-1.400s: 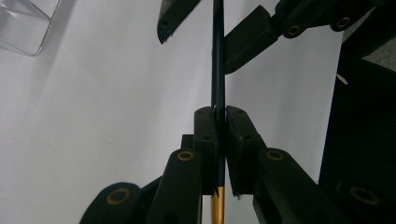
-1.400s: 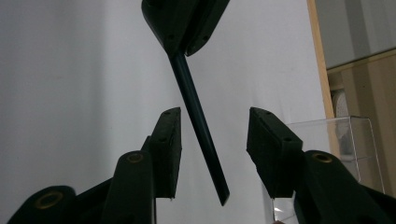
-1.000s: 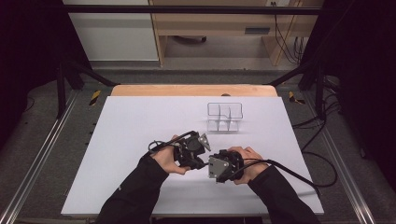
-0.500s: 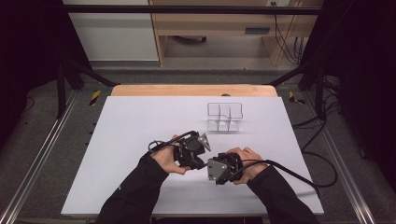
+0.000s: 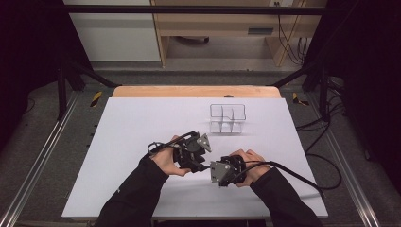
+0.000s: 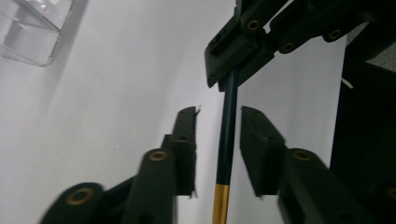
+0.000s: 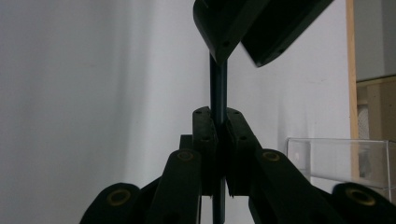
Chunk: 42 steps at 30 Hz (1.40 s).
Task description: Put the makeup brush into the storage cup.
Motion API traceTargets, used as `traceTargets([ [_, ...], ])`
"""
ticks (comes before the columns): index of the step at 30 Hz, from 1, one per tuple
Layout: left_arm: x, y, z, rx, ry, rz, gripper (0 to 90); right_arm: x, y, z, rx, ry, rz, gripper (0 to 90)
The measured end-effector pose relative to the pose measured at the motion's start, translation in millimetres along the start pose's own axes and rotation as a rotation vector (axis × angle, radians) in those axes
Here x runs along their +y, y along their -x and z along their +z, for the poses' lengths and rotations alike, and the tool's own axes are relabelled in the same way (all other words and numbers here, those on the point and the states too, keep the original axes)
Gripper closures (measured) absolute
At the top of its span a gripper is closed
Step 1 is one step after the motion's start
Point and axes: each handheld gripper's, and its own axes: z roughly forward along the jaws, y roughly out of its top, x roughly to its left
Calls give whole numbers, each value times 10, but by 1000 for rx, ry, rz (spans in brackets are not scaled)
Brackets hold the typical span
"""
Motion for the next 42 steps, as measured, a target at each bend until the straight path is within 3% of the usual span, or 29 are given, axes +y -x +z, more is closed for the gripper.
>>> traceTargets([
  [7,-108,-38,-105,76,64,-4,423,-56,34,24,1,-19,64,847],
  [15,-303,-120,-211,127,154,-72,218,-184,84,11,-9,-31,158,848],
  [28,-595,-128,-215,179,235,-149,149,-421,65,-12,-43,7,300,847],
  [32,-712,-119,-212,216,290,-198,136,-495,48,-27,-49,43,355,846],
  [42,-926,-91,-150,256,416,-322,131,-586,-7,-16,-53,127,484,846],
])
